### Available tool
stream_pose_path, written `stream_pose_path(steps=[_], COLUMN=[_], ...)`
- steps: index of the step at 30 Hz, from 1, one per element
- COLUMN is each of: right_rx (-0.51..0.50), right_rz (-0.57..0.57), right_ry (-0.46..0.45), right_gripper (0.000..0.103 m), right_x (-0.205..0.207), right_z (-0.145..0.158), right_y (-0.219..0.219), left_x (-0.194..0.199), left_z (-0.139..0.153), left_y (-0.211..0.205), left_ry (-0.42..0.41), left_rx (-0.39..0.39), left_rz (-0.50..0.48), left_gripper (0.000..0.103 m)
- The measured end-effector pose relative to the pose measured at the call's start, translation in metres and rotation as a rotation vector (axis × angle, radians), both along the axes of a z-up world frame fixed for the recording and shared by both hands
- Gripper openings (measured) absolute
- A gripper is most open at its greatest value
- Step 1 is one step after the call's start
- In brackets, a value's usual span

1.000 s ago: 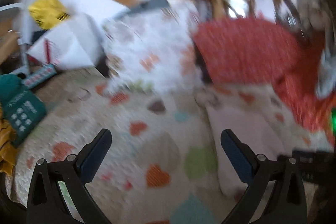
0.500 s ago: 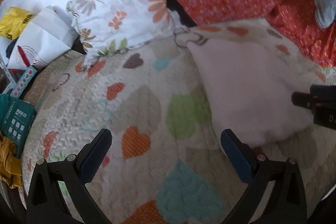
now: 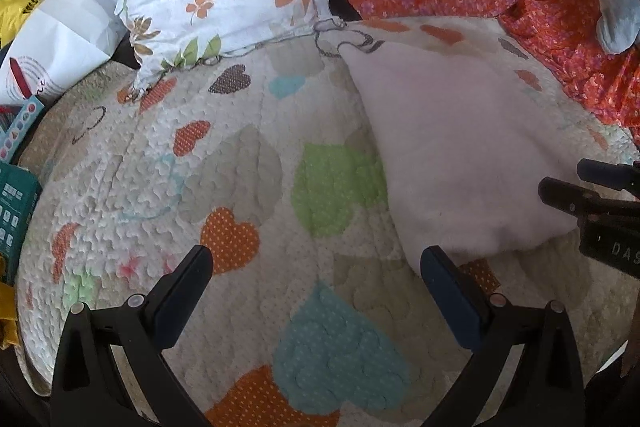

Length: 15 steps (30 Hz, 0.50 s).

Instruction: Fold small clothes

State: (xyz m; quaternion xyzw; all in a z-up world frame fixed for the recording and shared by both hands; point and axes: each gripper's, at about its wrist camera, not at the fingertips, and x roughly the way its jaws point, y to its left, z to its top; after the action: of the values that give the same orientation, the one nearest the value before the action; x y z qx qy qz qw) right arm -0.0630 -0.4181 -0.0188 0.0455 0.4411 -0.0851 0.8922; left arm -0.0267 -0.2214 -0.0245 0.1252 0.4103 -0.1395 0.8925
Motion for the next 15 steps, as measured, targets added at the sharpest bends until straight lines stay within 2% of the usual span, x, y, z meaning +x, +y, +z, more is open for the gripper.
stream_pose_path(steps=[15], right_rx=[-0.026], right_rz=[0.016], right_ry=[0.013], right_gripper=[0.072], right_x=[-0.0006], right_z=[-0.0041], right_y=[0.0081], left_x=[0.0026], left_z=[-0.0055], left_y=[0.0024], left_ry=[0.042], left_rx=[-0.010], left_rz=[0.006], left_gripper=[0.103])
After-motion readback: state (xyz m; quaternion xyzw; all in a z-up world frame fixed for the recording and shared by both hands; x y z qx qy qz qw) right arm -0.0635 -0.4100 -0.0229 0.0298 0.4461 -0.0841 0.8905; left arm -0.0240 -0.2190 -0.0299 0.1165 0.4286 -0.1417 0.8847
